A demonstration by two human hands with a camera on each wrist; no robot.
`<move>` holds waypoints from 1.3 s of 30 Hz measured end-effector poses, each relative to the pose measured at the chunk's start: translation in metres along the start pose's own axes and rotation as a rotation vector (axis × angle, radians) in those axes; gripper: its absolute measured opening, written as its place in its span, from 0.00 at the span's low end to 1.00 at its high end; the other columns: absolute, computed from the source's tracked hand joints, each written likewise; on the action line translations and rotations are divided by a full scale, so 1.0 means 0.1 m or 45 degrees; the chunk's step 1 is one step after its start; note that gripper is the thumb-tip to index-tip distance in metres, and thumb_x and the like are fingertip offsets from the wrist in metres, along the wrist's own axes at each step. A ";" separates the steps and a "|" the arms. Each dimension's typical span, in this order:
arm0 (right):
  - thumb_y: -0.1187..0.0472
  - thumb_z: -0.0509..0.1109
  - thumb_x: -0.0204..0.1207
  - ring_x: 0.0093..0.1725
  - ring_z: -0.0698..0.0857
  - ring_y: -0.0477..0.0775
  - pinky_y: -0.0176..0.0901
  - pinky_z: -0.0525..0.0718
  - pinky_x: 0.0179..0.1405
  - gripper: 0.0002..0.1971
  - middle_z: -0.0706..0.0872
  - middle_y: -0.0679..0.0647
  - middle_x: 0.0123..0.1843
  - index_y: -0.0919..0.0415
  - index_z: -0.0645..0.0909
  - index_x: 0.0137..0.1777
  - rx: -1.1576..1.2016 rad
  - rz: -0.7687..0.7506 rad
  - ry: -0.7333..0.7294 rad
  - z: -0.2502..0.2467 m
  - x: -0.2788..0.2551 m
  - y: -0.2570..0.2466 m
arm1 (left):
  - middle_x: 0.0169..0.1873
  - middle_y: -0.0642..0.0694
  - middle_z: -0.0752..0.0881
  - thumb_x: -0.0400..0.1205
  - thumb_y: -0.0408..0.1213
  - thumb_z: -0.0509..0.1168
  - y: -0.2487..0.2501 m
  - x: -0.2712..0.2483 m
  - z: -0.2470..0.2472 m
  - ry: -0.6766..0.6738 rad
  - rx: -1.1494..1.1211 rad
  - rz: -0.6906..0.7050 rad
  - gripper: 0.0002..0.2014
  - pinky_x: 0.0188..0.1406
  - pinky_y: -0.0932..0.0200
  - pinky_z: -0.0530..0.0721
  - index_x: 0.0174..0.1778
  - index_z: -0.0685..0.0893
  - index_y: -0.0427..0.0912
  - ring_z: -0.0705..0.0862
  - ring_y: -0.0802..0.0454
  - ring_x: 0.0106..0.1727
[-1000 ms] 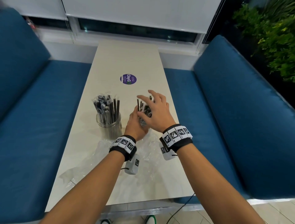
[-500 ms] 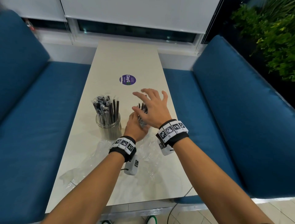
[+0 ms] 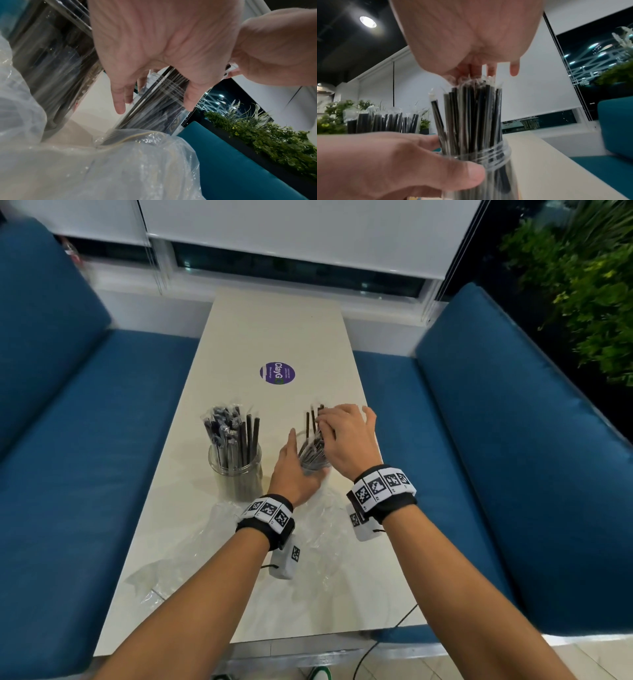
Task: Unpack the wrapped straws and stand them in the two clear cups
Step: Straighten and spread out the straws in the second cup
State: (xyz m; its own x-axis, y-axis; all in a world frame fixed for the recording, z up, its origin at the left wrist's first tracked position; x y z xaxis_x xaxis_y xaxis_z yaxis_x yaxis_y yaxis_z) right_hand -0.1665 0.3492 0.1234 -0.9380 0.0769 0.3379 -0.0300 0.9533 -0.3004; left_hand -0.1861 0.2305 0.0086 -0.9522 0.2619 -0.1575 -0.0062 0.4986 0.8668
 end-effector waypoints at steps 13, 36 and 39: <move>0.39 0.67 0.85 0.81 0.71 0.62 0.66 0.72 0.77 0.22 0.69 0.53 0.86 0.37 0.78 0.78 0.073 -0.031 -0.319 0.11 0.39 -0.15 | 0.82 0.48 0.78 0.70 0.66 0.81 -0.20 0.01 -0.03 0.112 -0.057 -0.058 0.54 0.76 0.34 0.84 0.89 0.64 0.55 0.81 0.43 0.80; 0.55 0.59 0.91 0.62 0.88 0.62 0.60 0.83 0.67 0.17 0.93 0.56 0.60 0.59 0.89 0.64 0.364 0.155 -0.057 -0.05 0.11 0.09 | 0.84 0.42 0.75 0.76 0.61 0.80 -0.11 -0.06 -0.03 0.134 -0.007 -0.007 0.55 0.82 0.36 0.78 0.93 0.57 0.49 0.76 0.40 0.84; 0.53 0.55 0.91 0.70 0.85 0.61 0.60 0.80 0.74 0.22 0.90 0.57 0.70 0.59 0.87 0.71 0.428 0.147 -0.111 -0.02 0.08 0.08 | 0.86 0.38 0.70 0.77 0.56 0.81 -0.12 -0.06 -0.02 0.099 0.033 -0.021 0.57 0.83 0.35 0.76 0.94 0.53 0.45 0.73 0.38 0.87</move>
State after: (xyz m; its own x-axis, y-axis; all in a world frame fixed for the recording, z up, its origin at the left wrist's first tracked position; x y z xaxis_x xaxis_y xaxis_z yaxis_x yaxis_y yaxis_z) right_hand -0.1733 0.3578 0.1252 -0.9674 0.1390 0.2115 -0.0206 0.7896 -0.6132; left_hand -0.1807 0.2213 0.0000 -0.9728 0.1889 -0.1340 -0.0156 0.5238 0.8517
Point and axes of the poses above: each hand's wrist, its own x-axis towards the middle knuckle, its own z-axis out of the palm, y = z × x, the point moved 7 cm from there along x, towards the middle knuckle
